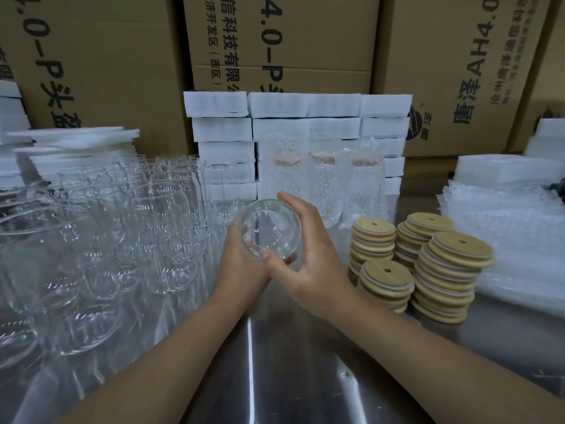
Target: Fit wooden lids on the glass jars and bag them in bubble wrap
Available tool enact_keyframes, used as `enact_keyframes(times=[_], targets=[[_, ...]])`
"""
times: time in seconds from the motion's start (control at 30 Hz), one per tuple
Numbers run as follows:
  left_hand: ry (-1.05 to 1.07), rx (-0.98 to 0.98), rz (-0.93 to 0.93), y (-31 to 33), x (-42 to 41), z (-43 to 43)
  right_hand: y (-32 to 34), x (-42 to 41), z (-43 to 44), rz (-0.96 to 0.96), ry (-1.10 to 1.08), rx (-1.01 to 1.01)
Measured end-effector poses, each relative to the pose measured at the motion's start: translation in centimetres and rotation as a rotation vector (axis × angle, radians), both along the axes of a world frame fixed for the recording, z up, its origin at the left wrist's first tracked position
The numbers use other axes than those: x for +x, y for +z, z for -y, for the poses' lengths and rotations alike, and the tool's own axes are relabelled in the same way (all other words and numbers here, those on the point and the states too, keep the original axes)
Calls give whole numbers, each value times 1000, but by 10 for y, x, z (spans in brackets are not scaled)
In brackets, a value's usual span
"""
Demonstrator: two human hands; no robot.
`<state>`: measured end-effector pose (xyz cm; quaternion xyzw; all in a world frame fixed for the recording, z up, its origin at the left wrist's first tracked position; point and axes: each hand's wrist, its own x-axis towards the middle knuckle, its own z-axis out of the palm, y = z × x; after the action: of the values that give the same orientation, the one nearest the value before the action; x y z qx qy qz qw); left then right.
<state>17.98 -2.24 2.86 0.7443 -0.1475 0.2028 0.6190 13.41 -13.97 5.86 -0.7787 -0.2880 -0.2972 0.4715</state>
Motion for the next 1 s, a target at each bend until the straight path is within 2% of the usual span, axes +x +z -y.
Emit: enact_keyframes(times=[0.1,0.27,0.4,0.57,0.8,1.0], targets=[[86,94,-19,1,2,-4,-2,2,-1,-50,-2,70],[158,181,63,2,4,-5,-3,6,-2,-114,-10,146],[196,202,87,3,-1,-2,-3,8,0,-127,43,225],[66,21,-80,7,-6,3,-4,8,2,-64,-13,351],[-185,-428,-382,15,-7,7,-3,9,2,-13,-33,380],[-637,-613,-720,20,-15,6,-2,7,2,45,-48,287]])
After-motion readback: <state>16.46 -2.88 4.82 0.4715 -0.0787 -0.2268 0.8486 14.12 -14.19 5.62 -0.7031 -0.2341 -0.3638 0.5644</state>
